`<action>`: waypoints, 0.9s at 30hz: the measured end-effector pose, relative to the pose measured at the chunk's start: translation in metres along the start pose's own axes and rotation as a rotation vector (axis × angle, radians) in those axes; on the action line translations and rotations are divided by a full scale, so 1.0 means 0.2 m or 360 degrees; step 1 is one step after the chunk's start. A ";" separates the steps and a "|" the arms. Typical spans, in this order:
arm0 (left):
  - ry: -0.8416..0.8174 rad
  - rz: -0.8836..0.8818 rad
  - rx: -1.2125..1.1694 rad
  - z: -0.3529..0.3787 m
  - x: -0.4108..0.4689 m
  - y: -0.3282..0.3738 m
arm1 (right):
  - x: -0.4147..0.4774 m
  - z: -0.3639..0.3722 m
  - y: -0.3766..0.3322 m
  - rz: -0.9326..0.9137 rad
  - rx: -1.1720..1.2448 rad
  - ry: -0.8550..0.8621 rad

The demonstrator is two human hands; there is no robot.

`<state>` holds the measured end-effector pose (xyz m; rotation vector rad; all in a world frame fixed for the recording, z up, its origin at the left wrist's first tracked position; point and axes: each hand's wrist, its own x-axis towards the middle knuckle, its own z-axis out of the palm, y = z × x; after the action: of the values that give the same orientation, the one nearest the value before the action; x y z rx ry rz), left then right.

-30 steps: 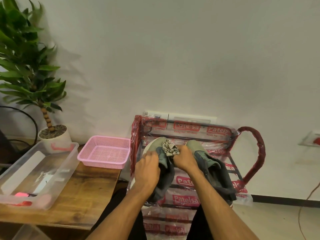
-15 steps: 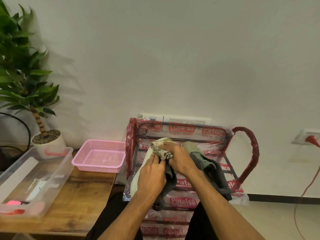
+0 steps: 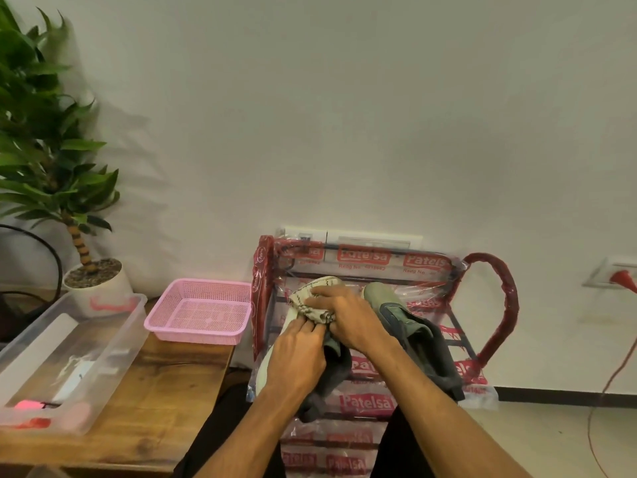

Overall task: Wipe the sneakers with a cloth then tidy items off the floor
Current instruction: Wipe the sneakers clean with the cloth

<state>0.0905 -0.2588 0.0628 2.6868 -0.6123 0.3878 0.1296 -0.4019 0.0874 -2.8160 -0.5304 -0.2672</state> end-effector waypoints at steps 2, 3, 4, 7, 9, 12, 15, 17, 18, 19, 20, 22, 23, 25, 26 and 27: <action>0.0003 0.0047 0.0022 0.02 -0.01 0.01 | -0.02 0.00 0.05 -0.0040 -0.0148 0.0010; -0.0008 0.0069 0.0030 0.02 -0.01 0.02 | -0.02 0.00 0.07 -0.0007 -0.0234 0.0025; -0.0018 0.0084 0.0035 0.03 -0.01 0.02 | -0.02 -0.01 0.09 0.0057 -0.0322 0.0046; -0.0043 0.0095 0.0067 0.03 0.00 0.02 | 0.01 -0.04 0.10 0.0332 -0.0434 0.0111; -0.0028 0.0100 0.0073 0.03 0.00 0.02 | 0.02 -0.05 0.07 0.0337 -0.0347 0.0087; 0.0006 0.0095 0.0032 0.03 0.00 0.01 | 0.00 -0.05 0.02 0.0102 -0.0062 -0.0039; 0.0018 0.0116 0.0038 0.04 -0.01 0.01 | -0.03 -0.04 0.05 -0.0027 -0.0095 -0.0049; 0.0005 0.0143 0.0040 0.04 -0.02 0.01 | -0.02 -0.03 0.09 0.0005 -0.0285 -0.0016; 0.0010 0.0160 0.0044 0.05 -0.02 0.01 | -0.02 -0.04 0.11 0.0069 -0.0362 -0.0004; 0.0012 0.0169 0.0050 0.04 -0.01 0.01 | -0.01 -0.05 0.11 0.0145 -0.0420 0.0021; 0.0006 0.0172 0.0052 0.04 -0.01 0.01 | 0.00 -0.05 0.12 0.0222 -0.0452 0.0044; -0.0009 0.0181 0.0059 0.04 -0.01 0.01 | 0.03 -0.05 0.10 0.0331 -0.0471 0.0068; -0.0016 0.0176 0.0062 0.05 0.00 0.01 | 0.03 -0.05 0.09 0.0358 -0.0450 0.0060; -0.0002 0.0145 0.0044 0.05 0.00 0.00 | 0.03 -0.03 0.05 0.0370 -0.0293 0.0010; -0.0010 0.0117 0.0032 0.04 -0.01 -0.01 | 0.02 -0.02 0.03 0.0349 -0.0169 -0.0024; -0.0009 0.0100 -0.0007 0.05 -0.01 -0.01 | 0.00 -0.02 0.02 0.0315 -0.0046 -0.0061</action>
<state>0.0915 -0.2597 0.0525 2.6703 -0.6994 0.3950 0.1315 -0.4062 0.0904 -2.8792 -0.2540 -0.1827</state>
